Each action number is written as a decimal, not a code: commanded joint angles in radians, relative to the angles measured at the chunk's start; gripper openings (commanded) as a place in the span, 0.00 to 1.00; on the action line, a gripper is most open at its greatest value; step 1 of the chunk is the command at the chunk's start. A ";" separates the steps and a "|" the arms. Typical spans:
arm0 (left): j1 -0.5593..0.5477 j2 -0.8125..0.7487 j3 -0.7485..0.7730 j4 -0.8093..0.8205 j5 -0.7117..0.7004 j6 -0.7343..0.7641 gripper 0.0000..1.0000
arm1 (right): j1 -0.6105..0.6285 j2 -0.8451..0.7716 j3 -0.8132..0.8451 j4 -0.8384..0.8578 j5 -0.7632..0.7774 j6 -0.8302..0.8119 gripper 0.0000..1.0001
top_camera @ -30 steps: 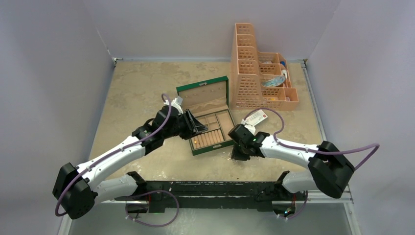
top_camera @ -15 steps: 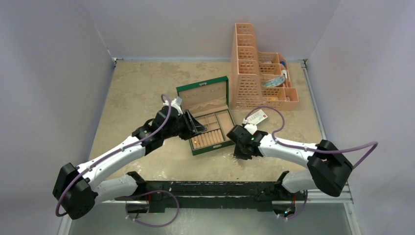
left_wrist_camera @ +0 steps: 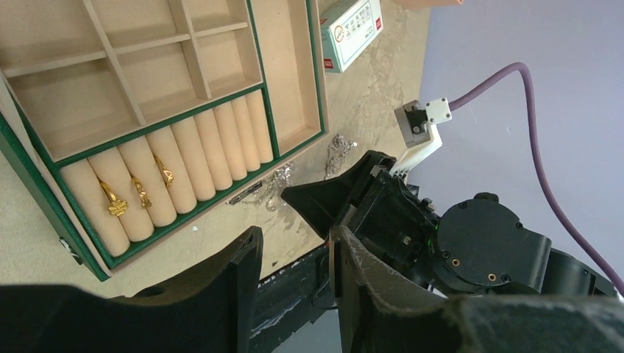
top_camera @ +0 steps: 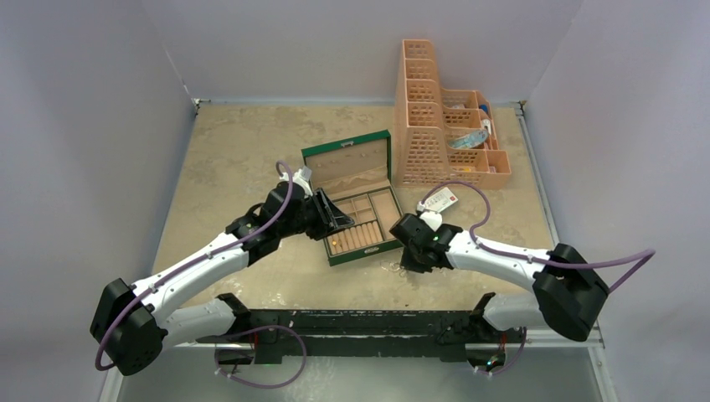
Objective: Organize the mixed jewelry
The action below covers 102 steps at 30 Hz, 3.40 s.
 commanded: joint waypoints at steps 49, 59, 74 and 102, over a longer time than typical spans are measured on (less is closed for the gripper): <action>-0.036 0.153 -0.024 0.890 0.188 0.845 0.54 | 0.000 -0.275 0.592 0.106 0.295 0.117 0.00; -0.037 0.235 0.023 0.981 0.217 0.835 0.54 | 0.001 -0.232 0.653 0.177 0.285 0.089 0.00; -0.036 0.310 0.003 1.216 0.250 0.831 0.45 | 0.001 -0.225 0.673 0.224 0.273 0.073 0.00; -0.034 0.337 0.014 1.237 0.170 0.839 0.00 | 0.001 -0.241 0.636 0.243 0.296 0.083 0.00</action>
